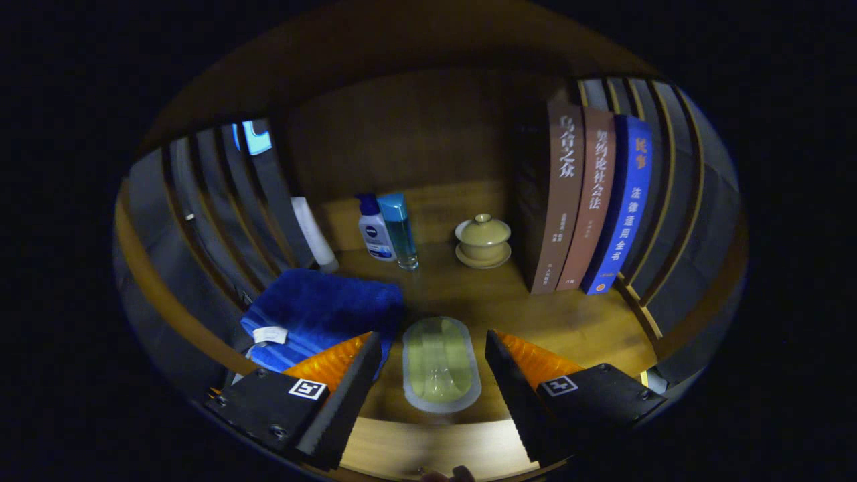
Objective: Pull open the drawer, take out the items inside it, and place them on the countertop above the cabinet.
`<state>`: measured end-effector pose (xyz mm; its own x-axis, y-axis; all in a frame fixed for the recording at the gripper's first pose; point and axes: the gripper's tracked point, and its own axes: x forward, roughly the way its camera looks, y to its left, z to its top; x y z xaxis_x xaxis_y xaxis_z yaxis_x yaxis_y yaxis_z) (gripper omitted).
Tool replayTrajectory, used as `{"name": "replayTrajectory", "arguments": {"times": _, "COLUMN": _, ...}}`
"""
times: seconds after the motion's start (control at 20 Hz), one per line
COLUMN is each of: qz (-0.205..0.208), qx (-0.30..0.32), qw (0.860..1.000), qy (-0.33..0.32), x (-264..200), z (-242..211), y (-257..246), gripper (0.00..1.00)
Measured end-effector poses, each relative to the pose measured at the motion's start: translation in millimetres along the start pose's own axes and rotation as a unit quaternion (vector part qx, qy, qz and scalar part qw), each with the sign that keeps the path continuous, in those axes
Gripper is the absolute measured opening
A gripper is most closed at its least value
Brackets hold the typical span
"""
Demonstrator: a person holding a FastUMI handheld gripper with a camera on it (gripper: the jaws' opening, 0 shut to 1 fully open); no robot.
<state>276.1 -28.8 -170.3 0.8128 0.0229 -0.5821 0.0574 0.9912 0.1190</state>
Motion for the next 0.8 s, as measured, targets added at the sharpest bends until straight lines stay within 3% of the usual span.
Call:
{"name": "replayTrajectory", "arguments": {"times": 0.2, "qz": 0.011, "qx": -0.012, "qw": 0.996, "qy": -0.088, "x": -67, "z": -2, "y": 13, "gripper": 1.00}}
{"name": "replayTrajectory", "arguments": {"times": 0.45, "qz": 0.016, "qx": -0.009, "qw": 0.981, "qy": -0.196, "x": -173, "z": -13, "y": 19, "gripper": 0.99}}
{"name": "replayTrajectory", "arguments": {"times": 0.65, "qz": 0.017, "qx": -0.005, "qw": 0.971, "qy": -0.237, "x": -230, "z": -58, "y": 23, "gripper": 0.99}}
{"name": "replayTrajectory", "arguments": {"times": 0.8, "qz": 0.007, "qx": -0.004, "qw": 0.969, "qy": -0.247, "x": -247, "z": -103, "y": 15, "gripper": 0.99}}
